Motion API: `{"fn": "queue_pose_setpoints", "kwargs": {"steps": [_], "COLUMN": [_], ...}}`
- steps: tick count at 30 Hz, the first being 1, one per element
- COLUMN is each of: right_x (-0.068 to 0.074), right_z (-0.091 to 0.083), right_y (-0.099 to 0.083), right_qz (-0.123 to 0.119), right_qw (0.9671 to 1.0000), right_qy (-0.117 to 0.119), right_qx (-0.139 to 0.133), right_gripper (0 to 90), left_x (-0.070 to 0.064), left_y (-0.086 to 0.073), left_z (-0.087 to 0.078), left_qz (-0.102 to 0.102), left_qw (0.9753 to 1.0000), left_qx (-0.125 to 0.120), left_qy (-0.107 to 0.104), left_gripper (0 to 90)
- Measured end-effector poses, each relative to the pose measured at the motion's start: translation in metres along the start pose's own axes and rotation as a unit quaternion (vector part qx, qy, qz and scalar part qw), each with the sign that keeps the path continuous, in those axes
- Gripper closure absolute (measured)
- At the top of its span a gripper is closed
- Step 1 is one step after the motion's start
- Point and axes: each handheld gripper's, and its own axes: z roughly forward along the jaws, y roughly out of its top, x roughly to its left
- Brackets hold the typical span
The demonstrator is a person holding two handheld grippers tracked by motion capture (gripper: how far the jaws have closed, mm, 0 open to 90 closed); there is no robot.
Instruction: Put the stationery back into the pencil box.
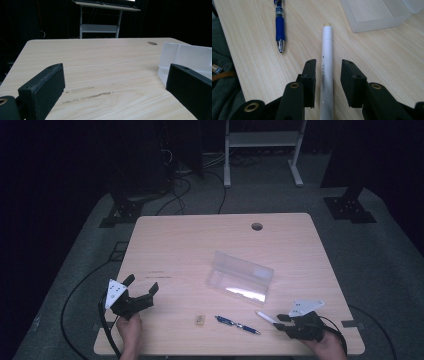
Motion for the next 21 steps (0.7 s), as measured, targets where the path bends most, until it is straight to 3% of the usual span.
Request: {"fn": "queue_pose_setpoints", "kwargs": {"steps": [21], "right_x": [0.0018], "right_z": [0.0044], "right_y": [0.0004], "right_qz": [-0.007], "right_qw": [0.9999], "right_qy": [-0.003], "right_qx": [0.015], "right_gripper": [68.8], "left_x": [-0.0006], "left_y": [-0.0001], "left_z": [0.0007], "left_qz": [0.001], "left_qw": [1.0], "left_qx": [0.001], "left_qy": [-0.001], "left_gripper": [1.1]}}
